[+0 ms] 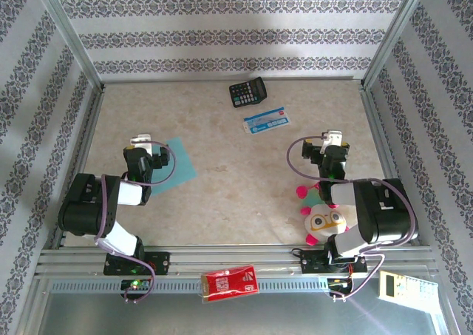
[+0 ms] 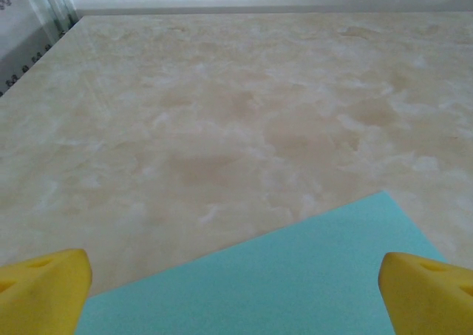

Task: Fold a paper plane with a square sheet of paper (pick it up from the middle)
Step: Move the square sheet of paper to the center of the table.

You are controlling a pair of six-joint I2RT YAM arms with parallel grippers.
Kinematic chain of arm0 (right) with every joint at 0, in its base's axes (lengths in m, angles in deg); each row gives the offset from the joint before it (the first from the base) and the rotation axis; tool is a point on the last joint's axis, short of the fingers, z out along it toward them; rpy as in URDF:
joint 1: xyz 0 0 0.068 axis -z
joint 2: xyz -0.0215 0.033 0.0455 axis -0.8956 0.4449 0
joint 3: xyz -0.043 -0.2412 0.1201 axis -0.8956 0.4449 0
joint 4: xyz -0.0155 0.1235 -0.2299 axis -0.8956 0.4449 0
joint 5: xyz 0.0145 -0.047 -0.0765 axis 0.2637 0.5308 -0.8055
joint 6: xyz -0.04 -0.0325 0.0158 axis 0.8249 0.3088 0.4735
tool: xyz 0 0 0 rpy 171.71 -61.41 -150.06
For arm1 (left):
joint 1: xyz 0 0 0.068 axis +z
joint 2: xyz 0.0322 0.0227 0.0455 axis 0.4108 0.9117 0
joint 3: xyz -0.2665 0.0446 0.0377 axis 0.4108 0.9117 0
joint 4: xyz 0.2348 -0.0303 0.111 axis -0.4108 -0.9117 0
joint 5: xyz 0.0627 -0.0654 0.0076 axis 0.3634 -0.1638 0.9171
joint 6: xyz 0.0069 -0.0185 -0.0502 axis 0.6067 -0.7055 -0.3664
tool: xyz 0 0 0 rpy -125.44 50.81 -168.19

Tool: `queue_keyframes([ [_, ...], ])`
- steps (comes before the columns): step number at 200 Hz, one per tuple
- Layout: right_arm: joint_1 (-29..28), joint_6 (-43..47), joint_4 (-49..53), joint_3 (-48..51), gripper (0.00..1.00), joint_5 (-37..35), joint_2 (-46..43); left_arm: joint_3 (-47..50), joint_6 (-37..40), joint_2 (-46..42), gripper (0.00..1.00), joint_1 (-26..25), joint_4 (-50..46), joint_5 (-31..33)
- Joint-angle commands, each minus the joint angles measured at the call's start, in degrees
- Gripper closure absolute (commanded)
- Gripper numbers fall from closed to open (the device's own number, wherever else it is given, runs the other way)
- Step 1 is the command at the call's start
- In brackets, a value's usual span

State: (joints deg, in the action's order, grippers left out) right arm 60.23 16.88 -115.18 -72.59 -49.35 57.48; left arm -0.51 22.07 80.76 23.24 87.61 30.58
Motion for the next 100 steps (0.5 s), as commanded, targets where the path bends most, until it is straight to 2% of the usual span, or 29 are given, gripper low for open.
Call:
queue_keyframes([
  [1,-3.29,1.34,8.74,-3.99,0.02,-10.51,-7.63,-3.02,-1.79,-7.03,0.0,0.4,-8.37,5.6],
  [22,-2.61,-5.71,21.84,-6.0,0.02,-11.75,-16.92,-4.21,-6.98,-15.39,0.0,0.4,-17.74,12.02],
  [33,-1.93,-6.96,28.64,-6.78,0.02,-10.87,-21.48,-4.96,-9.3,-20.38,0.0,0.49,-24.16,11.47],
  [44,-1.51,-11.16,35.03,-7.24,0.02,-13.27,-25.29,-6.03,-11.7,-24.89,0.0,0.49,-31.13,8.41],
  [51,-1.11,-13.34,37.59,-7.11,0.02,-12.33,-27.55,-6.82,-13.52,-27.31,0.0,0.52,-35.08,4.92],
  [74,-1.49,-20.6,46.55,-8.49,0.02,-3.55,-33.12,-8.48,-22.16,-32.13,0.0,0.4,-44.36,-7.27],
  [87,-4.44,-21.35,51.09,-11.22,0.02,1.09,-32.61,-9.87,-27.15,-31.73,0.0,-0.36,-48.87,-12.2],
  [100,-9.42,-20.77,54.18,-14.3,0.02,4.01,-29.64,-13.11,-30.68,-29.21,0.0,-2.6,-56.47,-13.5],
])
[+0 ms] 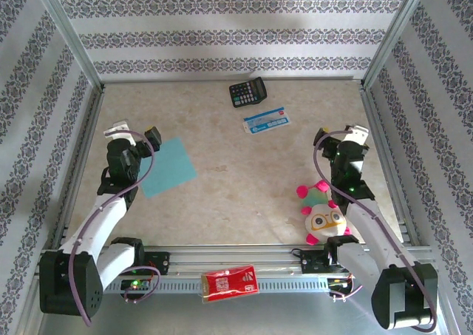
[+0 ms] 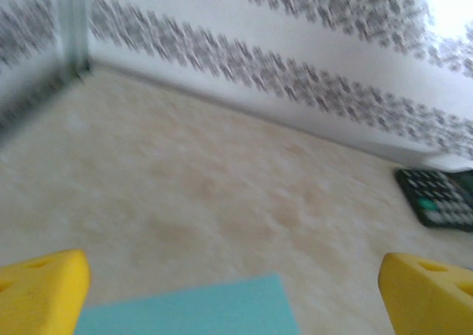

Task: Fold a paper plane with a square sheet of paper (pick it up from the middle)
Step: Move the square sheet of paper to the center of the table.

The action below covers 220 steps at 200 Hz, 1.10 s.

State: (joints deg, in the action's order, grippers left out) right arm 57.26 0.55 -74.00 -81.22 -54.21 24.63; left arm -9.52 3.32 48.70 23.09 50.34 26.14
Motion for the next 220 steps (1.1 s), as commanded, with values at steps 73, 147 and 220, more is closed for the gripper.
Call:
queue_keyframes([
  [73,-27.14,3.24,14.59,-15.11,0.02,6.43,18.88,-19.13,-11.86,22.41,0.0,-10.25,-44.6,10.92],
  [147,-27.08,0.58,7.44,-7.75,0.02,7.19,15.13,-25.6,-17.55,36.82,0.0,-8.14,-43.94,6.0],
  [220,-26.72,-1.26,5.79,-6.4,0.02,10.73,15.95,-29.32,-18.56,42.76,0.0,-6.65,-44.45,6.82],
])
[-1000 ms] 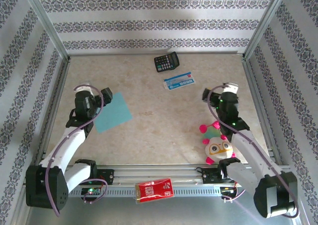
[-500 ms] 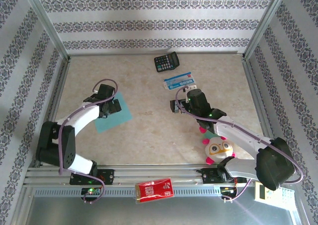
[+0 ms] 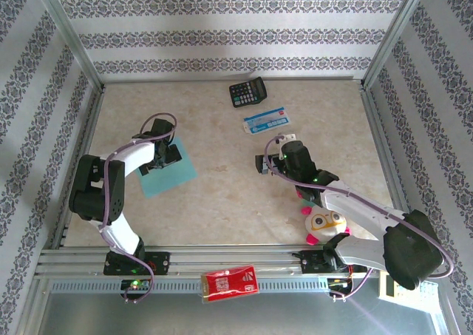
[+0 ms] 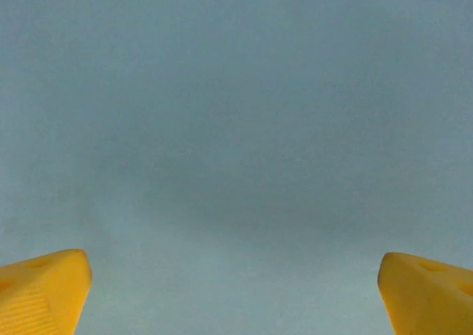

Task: Fold a paper plane with a square sheet of paper (pick it up from the middle)
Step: Move the square sheet of paper to the center of the table.

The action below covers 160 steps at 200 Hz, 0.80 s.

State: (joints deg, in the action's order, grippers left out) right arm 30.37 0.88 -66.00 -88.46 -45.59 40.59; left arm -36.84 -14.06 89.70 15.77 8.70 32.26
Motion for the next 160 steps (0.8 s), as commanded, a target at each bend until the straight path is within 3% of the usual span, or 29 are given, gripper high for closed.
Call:
queue_keyframes([
  [1,0.16,-1.58,-2.21,0.83,0.02,2.12,-0.01,-2.01,-1.13,1.8,0.0,0.67,-2.82,0.65],
  [56,0.93,-2.96,-3.1,0.91,0.02,4.01,1.91,-2.3,1.03,5.19,0.0,0.43,-2.69,-1.92],
  [98,1.74,-3.45,-3.33,0.78,0.02,4.58,3.02,-3.56,3.45,4.83,0.0,-2.79,-4.49,-3.8],
  [160,4.48,-4.68,-3.7,1.83,0.02,5.26,2.35,-8.3,4.74,8.16,0.02,-18.73,-4.83,-9.99],
])
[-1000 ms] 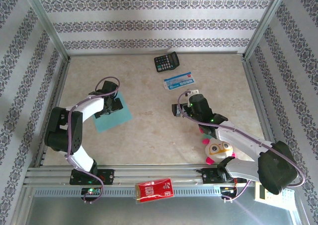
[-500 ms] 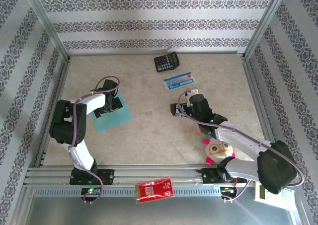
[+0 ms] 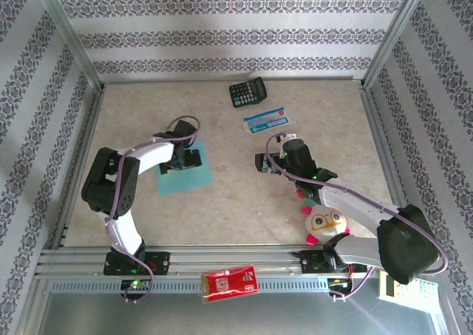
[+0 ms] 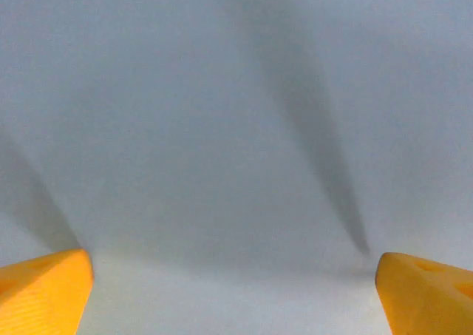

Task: Fold a paper plane with a square sheet of paper (pick it up from the middle)
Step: Move the square sheet of paper to the center of the table.

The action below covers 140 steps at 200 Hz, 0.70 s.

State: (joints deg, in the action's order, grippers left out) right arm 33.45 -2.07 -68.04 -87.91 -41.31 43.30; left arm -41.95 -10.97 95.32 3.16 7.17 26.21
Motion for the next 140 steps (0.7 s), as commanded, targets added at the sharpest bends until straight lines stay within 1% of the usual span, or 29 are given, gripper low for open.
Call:
queue_keyframes([
  [1,1.44,-1.74,-1.72,1.29,0.02,1.03,-0.37,-3.39,1.69,2.64,0.02,-6.39,-3.4,-3.95],
  [12,2.06,-2.1,-1.82,1.62,0.02,1.35,-0.56,-5.2,2.05,3.42,0.02,-8.75,-5.05,-3.63],
  [22,2.6,-2.35,-1.89,1.82,0.02,1.62,-0.71,-5.97,1.98,2.85,0.02,-9.8,-5.46,-3.27],
  [34,3.2,-2.85,-2.03,2.13,0.02,2.07,-0.95,-5.58,1.61,1.23,0.02,-9.75,-5.09,-3.0],
  [54,3.94,-3.35,-2.46,2.44,0.02,2.89,-0.96,-5.72,0.33,-0.71,0.01,-9.08,-6.69,0.15],
  [94,4.33,-3.89,-2.55,2.22,0.02,3.9,0.05,-7.2,-2.24,1.11,0.0,-8.68,-7.32,2.3],
  [140,4.64,-4.3,-2.82,2.5,0.02,4.15,-0.2,-9.56,-2.79,4.87,0.0,-8.16,-7.71,0.6],
])
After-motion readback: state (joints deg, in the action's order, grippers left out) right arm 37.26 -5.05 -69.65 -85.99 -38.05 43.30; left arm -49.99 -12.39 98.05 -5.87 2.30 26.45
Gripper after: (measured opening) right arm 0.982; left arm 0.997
